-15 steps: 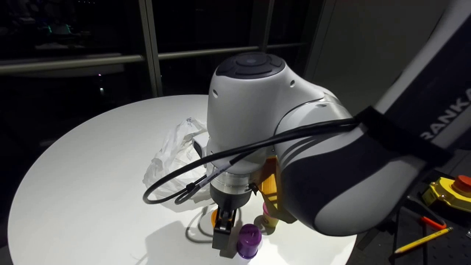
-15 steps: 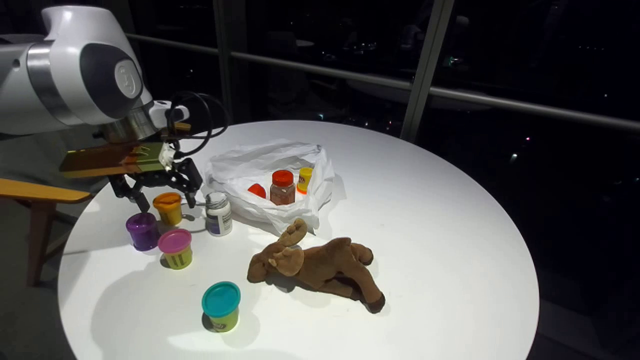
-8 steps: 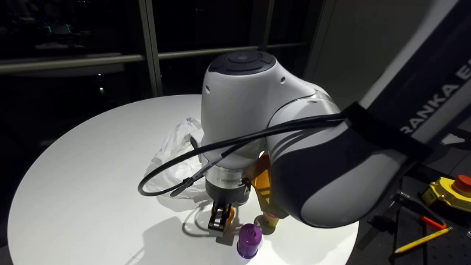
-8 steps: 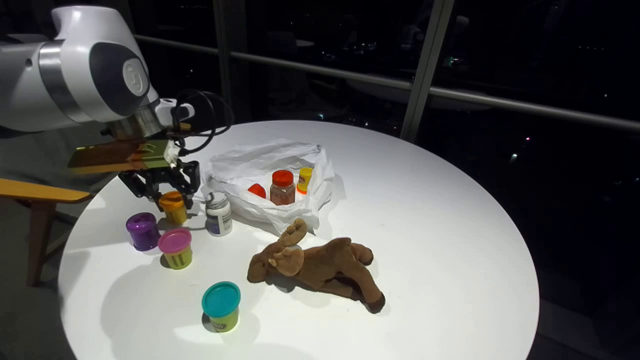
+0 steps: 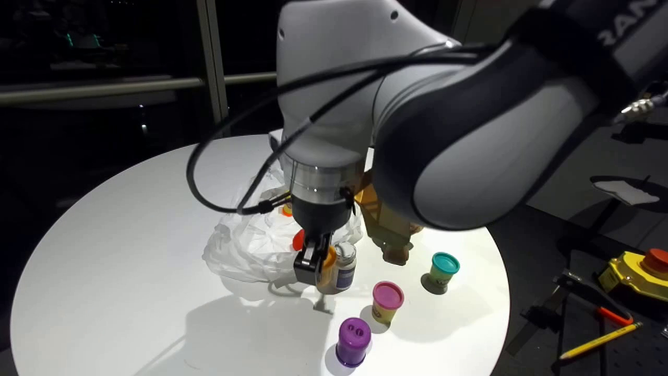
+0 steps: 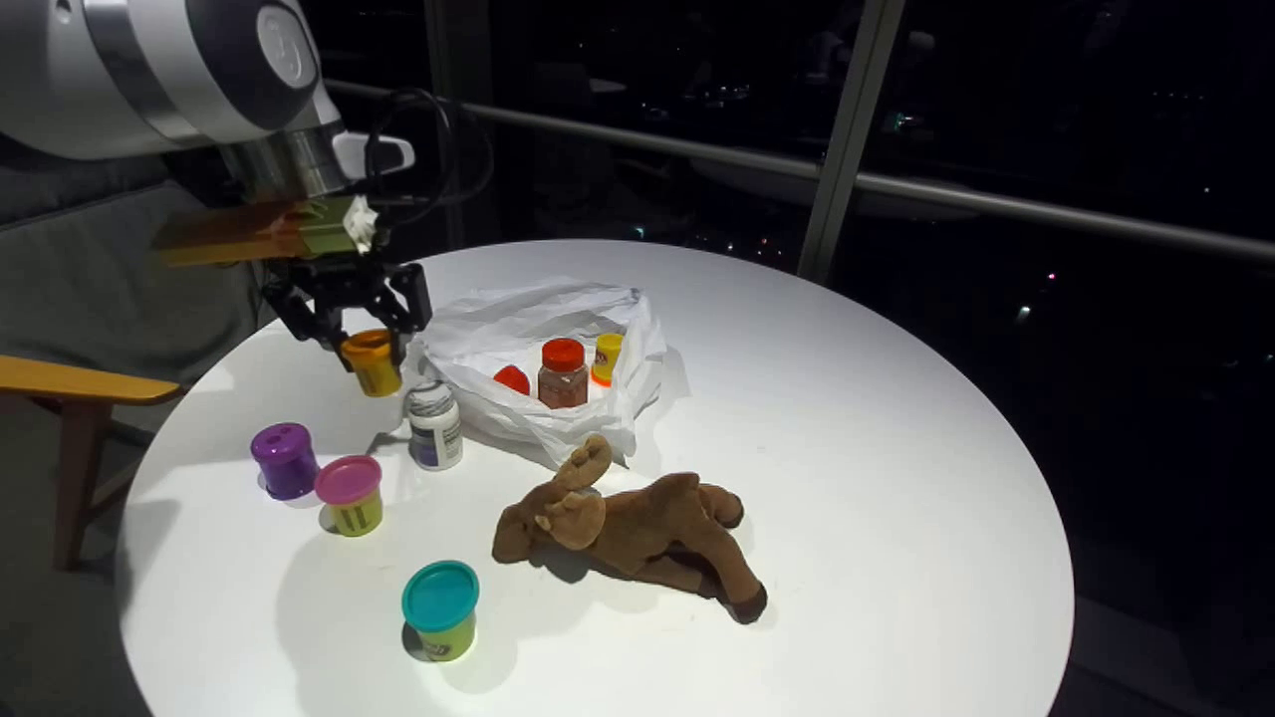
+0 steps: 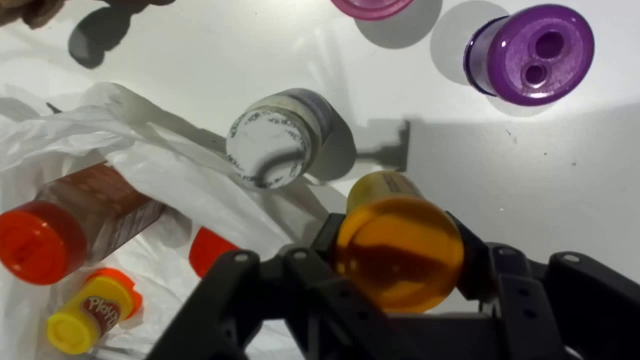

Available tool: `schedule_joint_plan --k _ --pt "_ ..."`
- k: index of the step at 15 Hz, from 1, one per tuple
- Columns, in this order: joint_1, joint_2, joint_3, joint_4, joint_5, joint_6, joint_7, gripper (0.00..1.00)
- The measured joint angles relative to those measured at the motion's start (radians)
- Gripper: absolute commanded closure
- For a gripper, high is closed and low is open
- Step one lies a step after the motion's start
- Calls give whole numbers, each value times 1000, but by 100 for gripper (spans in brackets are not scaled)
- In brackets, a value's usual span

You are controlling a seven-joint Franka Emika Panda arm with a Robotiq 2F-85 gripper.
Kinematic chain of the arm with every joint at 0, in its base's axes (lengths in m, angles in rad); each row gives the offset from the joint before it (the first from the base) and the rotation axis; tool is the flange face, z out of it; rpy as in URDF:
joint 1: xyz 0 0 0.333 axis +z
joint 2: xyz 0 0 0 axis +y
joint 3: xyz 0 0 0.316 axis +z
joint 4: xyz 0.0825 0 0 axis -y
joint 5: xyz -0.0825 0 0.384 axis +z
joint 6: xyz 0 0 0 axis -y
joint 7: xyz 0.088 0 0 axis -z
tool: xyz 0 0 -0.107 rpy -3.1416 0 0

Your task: Put all the objects on the table in the white plastic bag

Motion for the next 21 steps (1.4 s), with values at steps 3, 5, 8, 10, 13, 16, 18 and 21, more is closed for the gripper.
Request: schedule_joint_plan --k 3,5,8,10,13,16,18,21 --pt "-38 -49 33 50 0 -53 6 76" --pt "-64 -47 52 97 9 -59 14 76" --pt "-96 -7 61 168 16 -54 35 76" --pt "-108 44 54 219 14 -45 51 76" --pt "-118 142 32 301 13 -31 63 76" --pt "-126 235 10 378 13 -17 70 76" --pt "-127 290 -11 428 13 -13 71 76" --pt "-137 360 -29 491 15 -12 71 37"
